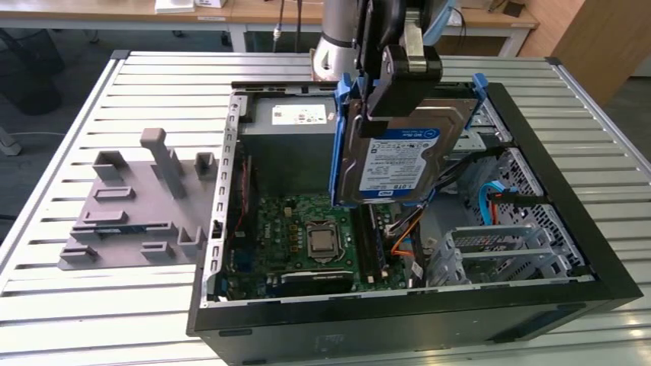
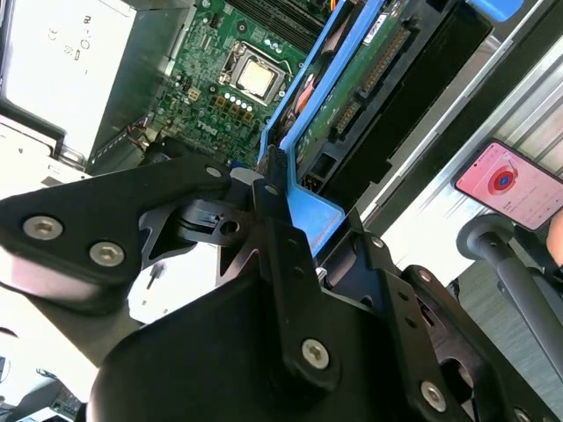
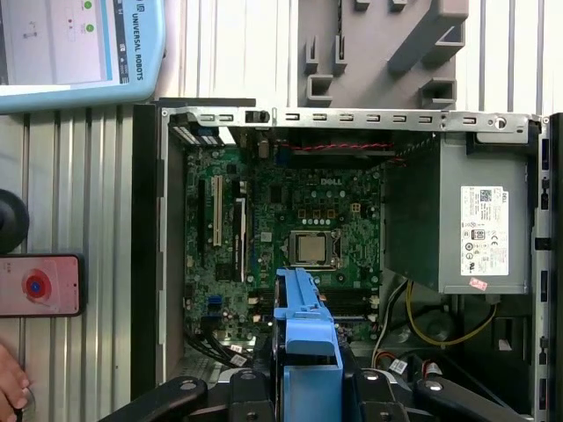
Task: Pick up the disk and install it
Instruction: 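Insert the disk into the insertion slot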
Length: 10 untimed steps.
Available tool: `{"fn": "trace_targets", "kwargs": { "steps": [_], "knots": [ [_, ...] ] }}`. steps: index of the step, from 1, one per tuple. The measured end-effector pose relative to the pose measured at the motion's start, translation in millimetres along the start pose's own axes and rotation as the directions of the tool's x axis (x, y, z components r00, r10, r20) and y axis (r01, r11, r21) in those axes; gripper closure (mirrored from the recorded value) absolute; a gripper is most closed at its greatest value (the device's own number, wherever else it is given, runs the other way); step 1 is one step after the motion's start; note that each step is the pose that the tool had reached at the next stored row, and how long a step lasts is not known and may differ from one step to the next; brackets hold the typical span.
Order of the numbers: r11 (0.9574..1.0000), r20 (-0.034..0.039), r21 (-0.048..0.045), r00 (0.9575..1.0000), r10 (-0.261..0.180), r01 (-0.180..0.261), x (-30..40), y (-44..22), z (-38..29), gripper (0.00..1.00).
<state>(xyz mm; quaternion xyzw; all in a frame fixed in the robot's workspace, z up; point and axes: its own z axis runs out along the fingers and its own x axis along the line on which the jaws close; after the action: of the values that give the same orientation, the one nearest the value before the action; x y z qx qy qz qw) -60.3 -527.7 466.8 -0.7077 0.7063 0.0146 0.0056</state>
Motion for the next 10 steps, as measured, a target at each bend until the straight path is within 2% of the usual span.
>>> {"fn": "trace_targets", "kwargs": {
  "steps": [5,7,10],
  "knots": [
    [1.0,-0.0002,0.0,1.0,0.0,0.0,1.7,0.0,-0.1,0.64],
    [1.0,-0.0001,0.0,1.0,0.0,0.0,6.6,0.0,-0.1,0.64],
    [1.0,0.0001,0.0001,1.0,0.0,0.0,18.1,0.1,0.3,0.64]
  ]
}}
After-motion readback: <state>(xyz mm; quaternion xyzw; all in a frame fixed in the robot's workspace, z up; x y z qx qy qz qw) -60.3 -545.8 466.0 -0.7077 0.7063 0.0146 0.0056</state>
